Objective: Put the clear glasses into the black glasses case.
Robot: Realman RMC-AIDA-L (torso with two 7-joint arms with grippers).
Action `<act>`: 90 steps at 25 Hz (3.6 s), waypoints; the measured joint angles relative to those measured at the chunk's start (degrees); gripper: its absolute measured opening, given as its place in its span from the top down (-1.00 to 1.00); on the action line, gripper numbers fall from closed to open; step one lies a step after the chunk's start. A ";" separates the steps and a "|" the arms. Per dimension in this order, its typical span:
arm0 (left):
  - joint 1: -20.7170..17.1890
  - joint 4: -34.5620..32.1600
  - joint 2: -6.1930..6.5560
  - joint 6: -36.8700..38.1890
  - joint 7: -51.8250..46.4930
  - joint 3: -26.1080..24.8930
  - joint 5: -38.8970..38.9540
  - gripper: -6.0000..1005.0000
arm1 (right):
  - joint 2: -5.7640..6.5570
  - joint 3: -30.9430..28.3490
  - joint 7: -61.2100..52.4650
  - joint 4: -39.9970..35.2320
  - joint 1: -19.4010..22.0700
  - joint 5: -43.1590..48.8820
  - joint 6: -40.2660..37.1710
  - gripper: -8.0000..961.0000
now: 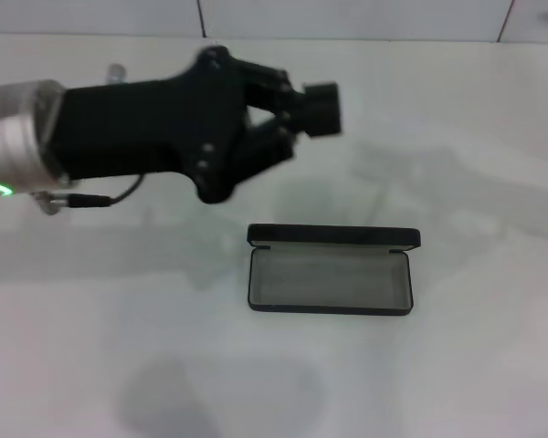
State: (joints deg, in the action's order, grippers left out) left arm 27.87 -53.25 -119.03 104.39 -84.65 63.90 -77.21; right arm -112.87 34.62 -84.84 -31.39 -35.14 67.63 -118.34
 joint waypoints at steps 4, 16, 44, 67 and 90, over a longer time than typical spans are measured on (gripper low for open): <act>2.57 0.14 -0.47 1.89 0.12 4.11 -1.51 0.82 | 0.10 -0.24 3.16 3.89 0.36 -5.29 -1.33 0.86; 3.42 0.02 -0.64 2.21 2.52 9.52 7.64 0.82 | -2.50 15.14 9.85 4.74 -1.75 -1.97 8.98 0.86; 1.43 6.37 -0.46 1.79 -1.88 4.50 13.09 0.82 | -2.53 23.30 9.85 4.51 -2.48 -1.42 8.80 0.86; 4.42 5.48 -0.68 4.67 -1.55 10.02 17.27 0.82 | -2.81 28.34 14.14 8.83 -0.63 -9.28 9.45 0.86; 3.33 6.54 -0.41 0.74 -2.38 8.14 15.28 0.81 | -2.66 28.41 16.12 9.19 0.37 -13.29 7.56 0.86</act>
State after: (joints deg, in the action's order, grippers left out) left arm 31.20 -46.71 -119.43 105.13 -87.03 72.04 -61.94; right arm -115.52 63.02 -68.71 -22.20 -34.77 54.34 -110.79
